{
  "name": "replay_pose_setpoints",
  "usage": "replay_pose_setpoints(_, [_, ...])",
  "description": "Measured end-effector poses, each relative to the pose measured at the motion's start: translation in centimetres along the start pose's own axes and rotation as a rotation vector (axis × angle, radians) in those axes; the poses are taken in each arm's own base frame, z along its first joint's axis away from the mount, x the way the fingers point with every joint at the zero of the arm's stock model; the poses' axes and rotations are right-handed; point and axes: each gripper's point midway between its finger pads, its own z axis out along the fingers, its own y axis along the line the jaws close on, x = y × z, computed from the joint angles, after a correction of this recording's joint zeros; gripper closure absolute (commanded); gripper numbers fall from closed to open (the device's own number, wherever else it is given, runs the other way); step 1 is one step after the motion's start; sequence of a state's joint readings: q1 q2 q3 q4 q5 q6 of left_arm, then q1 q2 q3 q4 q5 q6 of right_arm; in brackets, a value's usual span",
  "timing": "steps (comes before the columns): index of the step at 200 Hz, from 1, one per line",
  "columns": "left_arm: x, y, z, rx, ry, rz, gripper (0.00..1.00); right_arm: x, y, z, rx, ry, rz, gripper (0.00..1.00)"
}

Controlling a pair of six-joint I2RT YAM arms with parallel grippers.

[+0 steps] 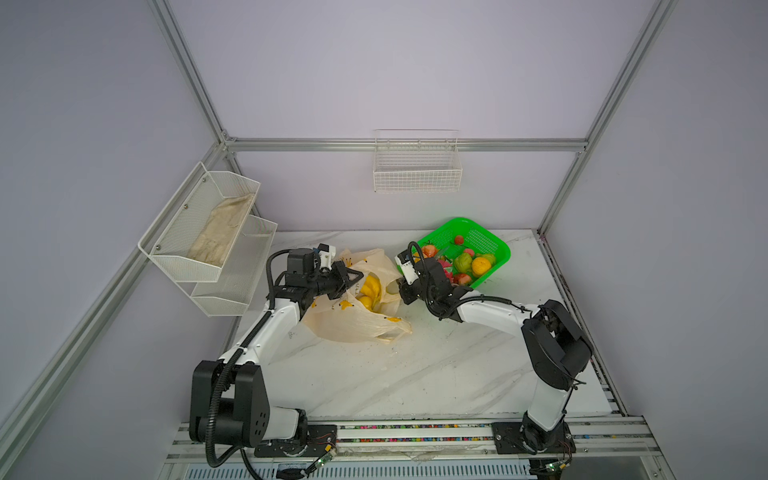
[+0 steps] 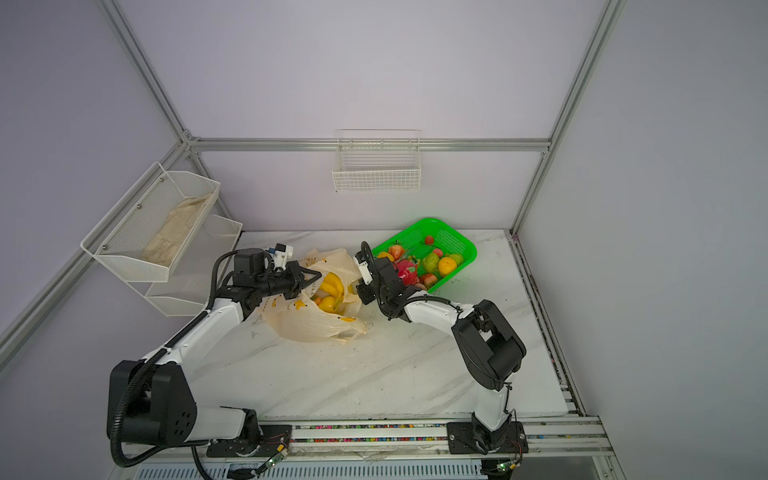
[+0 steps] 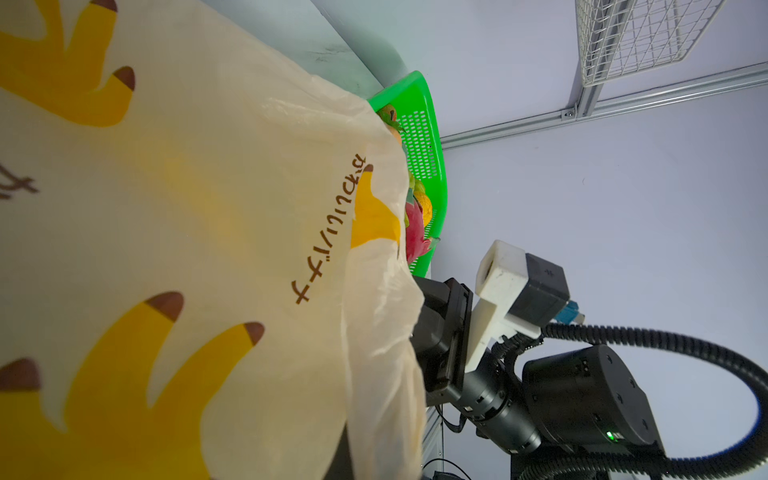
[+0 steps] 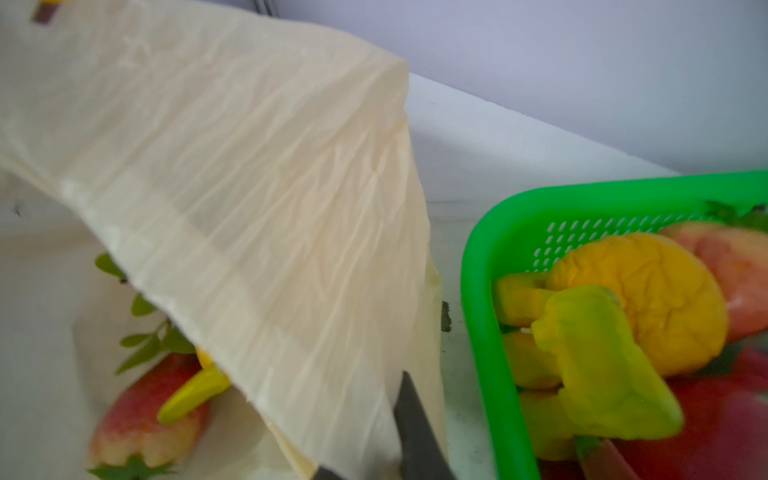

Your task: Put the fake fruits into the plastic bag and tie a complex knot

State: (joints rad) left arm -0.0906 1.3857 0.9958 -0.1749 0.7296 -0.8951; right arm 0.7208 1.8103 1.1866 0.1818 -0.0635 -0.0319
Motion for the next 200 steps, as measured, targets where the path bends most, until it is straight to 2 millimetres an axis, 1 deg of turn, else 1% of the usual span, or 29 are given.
replay_pose_setpoints(14, [-0.4,-0.4,0.0,0.002,-0.008,0.006,1.0,0.1,0.7,-0.9,-0.039,0.003,0.014,1.0])
replay_pose_setpoints(30, [-1.1,-0.9,0.1,0.003,-0.019,0.014,1.0,-0.1,1.9,-2.7,-0.107,-0.003,0.043,1.0])
replay_pose_setpoints(40, [-1.8,-1.2,0.4,0.002,-0.026,0.019,1.0,-0.8,2.7,-4.2,-0.153,-0.02,0.065,1.0])
replay_pose_setpoints(60, [-3.0,-1.7,1.8,-0.003,-0.027,0.027,0.99,-2.8,4.6,-7.8,-0.259,-0.074,0.102,1.0])
replay_pose_setpoints(76, [-3.6,-2.1,3.4,-0.008,-0.005,0.031,0.92,-4.4,5.8,-10.7,-0.334,-0.126,0.134,1.0])
replay_pose_setpoints(92, [-4.0,-2.5,4.9,-0.014,0.023,0.052,0.83,-5.4,6.5,-12.7,-0.39,-0.164,0.168,1.0])
replay_pose_setpoints(105, [-4.2,-2.7,5.8,-0.028,0.045,0.074,0.71,-5.9,6.8,-13.3,-0.424,-0.178,0.202,1.0])
replay_pose_setpoints(122, [-4.5,-2.2,6.1,-0.07,0.058,0.105,0.57,-5.9,6.5,-13.2,-0.44,-0.173,0.257,1.0])
replay_pose_setpoints(135, [-4.7,-1.6,5.7,-0.123,0.052,0.14,0.5,-5.8,6.0,-12.6,-0.445,-0.163,0.3,1.0])
replay_pose_setpoints(150, [-5.0,-1.1,4.9,-0.185,0.03,0.199,0.34,-5.3,5.5,-11.8,-0.444,-0.141,0.346,1.0])
replay_pose_setpoints(156, [-5.1,-1.0,4.4,-0.211,0.02,0.218,0.3,-5.1,5.2,-11.5,-0.445,-0.132,0.366,1.0])
replay_pose_setpoints(164, [-5.1,-0.9,3.6,-0.242,0.007,0.254,0.25,-4.9,4.8,-11.2,-0.445,-0.126,0.394,1.0])
replay_pose_setpoints(170, [-5.3,-1.0,2.9,-0.267,-0.009,0.279,0.23,-4.8,4.5,-11.1,-0.444,-0.123,0.414,1.0])
replay_pose_setpoints(184, [-5.7,-2.1,0.8,-0.305,-0.063,0.357,0.22,-4.8,3.8,-11.0,-0.448,-0.126,0.459,1.0])
replay_pose_setpoints(200, [-6.1,-4.8,-2.7,-0.32,-0.158,0.465,0.23,-5.0,3.3,-10.9,-0.457,-0.132,0.496,1.0])
